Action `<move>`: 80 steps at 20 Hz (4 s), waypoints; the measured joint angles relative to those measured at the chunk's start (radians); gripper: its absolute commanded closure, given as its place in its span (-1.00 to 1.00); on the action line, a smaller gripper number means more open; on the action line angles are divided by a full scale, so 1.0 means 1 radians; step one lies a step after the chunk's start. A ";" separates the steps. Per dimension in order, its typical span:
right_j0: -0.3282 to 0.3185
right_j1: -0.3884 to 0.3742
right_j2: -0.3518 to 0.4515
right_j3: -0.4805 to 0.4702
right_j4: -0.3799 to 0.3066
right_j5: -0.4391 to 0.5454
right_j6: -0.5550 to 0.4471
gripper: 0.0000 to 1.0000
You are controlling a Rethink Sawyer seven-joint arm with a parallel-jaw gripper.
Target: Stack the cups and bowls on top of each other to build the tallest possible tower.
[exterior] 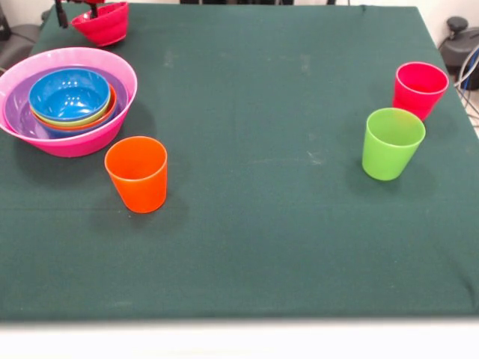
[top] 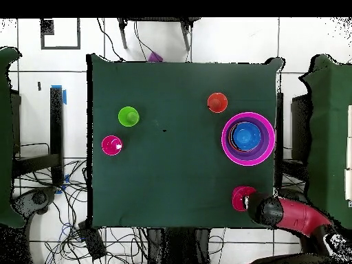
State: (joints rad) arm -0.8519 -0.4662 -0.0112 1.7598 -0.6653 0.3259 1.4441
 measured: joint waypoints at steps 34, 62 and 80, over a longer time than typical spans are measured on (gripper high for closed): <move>-0.176 -0.140 0.252 0.022 0.078 0.333 0.000 1.00; -0.297 -0.203 0.541 -0.029 0.076 0.630 -0.012 1.00; -0.297 -0.191 0.645 -0.201 0.055 0.770 -0.012 1.00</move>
State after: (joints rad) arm -1.1484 -0.6572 0.6339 1.5593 -0.6107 1.0961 1.4319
